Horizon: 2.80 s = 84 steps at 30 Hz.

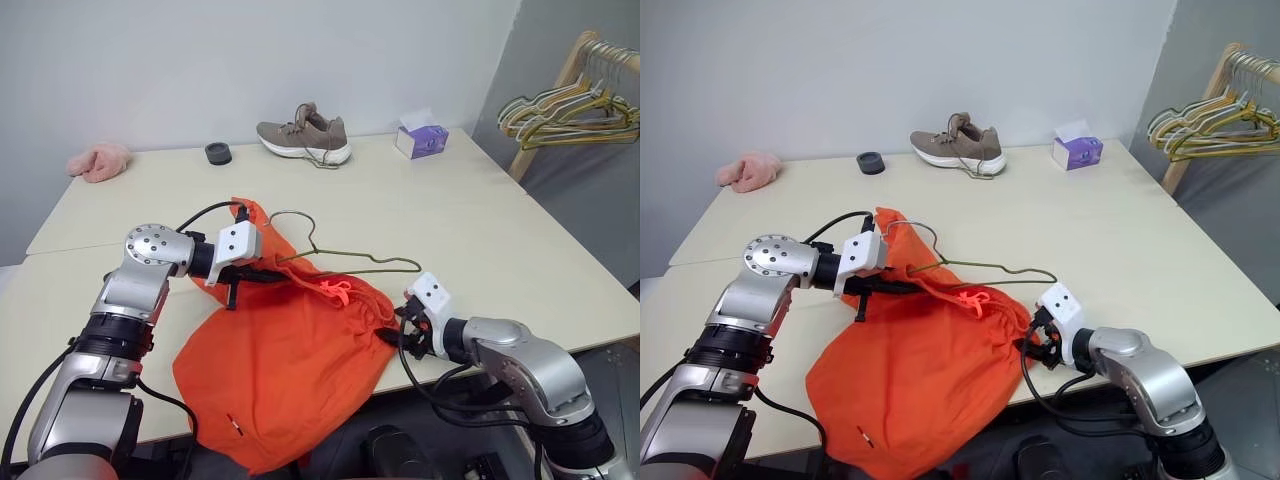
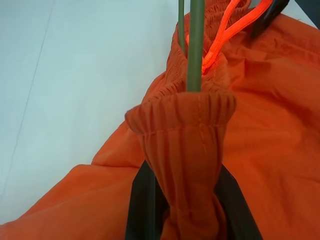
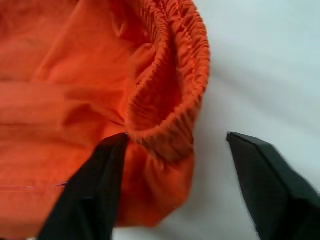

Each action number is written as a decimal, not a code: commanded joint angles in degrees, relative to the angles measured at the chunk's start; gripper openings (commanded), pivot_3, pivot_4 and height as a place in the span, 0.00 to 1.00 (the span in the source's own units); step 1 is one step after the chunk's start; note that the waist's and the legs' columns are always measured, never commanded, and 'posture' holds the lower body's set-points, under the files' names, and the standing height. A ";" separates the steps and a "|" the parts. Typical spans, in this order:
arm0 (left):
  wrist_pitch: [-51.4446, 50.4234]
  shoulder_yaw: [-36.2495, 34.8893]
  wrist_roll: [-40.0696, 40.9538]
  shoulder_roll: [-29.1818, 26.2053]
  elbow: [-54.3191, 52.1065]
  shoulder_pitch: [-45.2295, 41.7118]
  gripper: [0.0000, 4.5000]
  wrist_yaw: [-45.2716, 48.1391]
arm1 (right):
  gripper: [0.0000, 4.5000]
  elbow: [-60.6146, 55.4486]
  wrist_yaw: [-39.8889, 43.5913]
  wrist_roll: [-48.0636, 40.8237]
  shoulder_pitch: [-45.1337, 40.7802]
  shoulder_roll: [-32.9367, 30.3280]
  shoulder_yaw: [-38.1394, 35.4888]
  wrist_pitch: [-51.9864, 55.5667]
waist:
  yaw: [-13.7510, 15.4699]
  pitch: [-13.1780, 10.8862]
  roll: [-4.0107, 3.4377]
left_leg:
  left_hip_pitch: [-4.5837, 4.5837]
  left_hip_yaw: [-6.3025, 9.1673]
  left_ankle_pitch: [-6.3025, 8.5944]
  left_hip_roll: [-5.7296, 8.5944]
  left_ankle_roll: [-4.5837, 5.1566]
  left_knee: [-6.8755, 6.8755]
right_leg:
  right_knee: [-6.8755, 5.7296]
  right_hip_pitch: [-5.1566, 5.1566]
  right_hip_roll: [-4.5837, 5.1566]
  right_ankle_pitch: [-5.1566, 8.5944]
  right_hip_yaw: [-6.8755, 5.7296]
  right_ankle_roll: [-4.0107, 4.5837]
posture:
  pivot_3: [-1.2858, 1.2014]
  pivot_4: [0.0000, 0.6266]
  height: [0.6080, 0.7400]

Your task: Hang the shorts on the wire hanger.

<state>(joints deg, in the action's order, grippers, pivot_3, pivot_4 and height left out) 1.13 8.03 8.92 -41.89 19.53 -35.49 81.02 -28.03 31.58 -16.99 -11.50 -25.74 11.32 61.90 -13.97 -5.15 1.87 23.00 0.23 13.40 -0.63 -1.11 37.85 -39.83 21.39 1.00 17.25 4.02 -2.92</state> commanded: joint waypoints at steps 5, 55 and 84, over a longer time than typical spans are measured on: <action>-6.82 -3.67 5.50 -3.89 -7.97 3.78 0.00 2.02 | 0.09 1.83 -2.79 0.90 -0.99 -1.45 -4.93 -5.23 | -0.15 0.00 0.00 | 0.00 0.00 0.00 -0.04 0.00 -0.01 | 0.00 0.02 0.01 0.00 0.01 0.00 | 0.43 0.05 1.00; 0.13 7.19 -15.00 -2.51 -6.16 -0.39 0.00 -10.63 | 0.00 -5.29 8.96 12.51 -24.66 -17.36 15.48 -17.12 | -0.42 -0.04 -0.04 | 0.05 -0.12 0.01 -0.05 0.02 -0.04 | 0.23 0.04 0.06 0.02 0.05 -0.04 | 0.41 0.07 1.00; 0.63 7.51 -16.08 -1.38 -6.86 1.92 0.00 -12.72 | 0.94 5.97 16.05 22.23 -22.95 -17.58 21.39 -25.14 | -0.61 -0.04 -0.04 | 0.06 -0.10 0.02 -0.05 0.02 -0.06 | 0.29 0.04 0.11 0.02 0.01 -0.03 | 0.41 0.06 1.00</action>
<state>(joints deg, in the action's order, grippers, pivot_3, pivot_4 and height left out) 0.82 15.77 -7.55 -43.15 13.82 -33.06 68.24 -22.61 46.67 3.72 -32.42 -43.78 32.93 38.96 -14.59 -5.19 1.83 23.06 0.12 13.42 -0.68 -1.09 37.79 -39.54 21.44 1.10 17.26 4.02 -2.93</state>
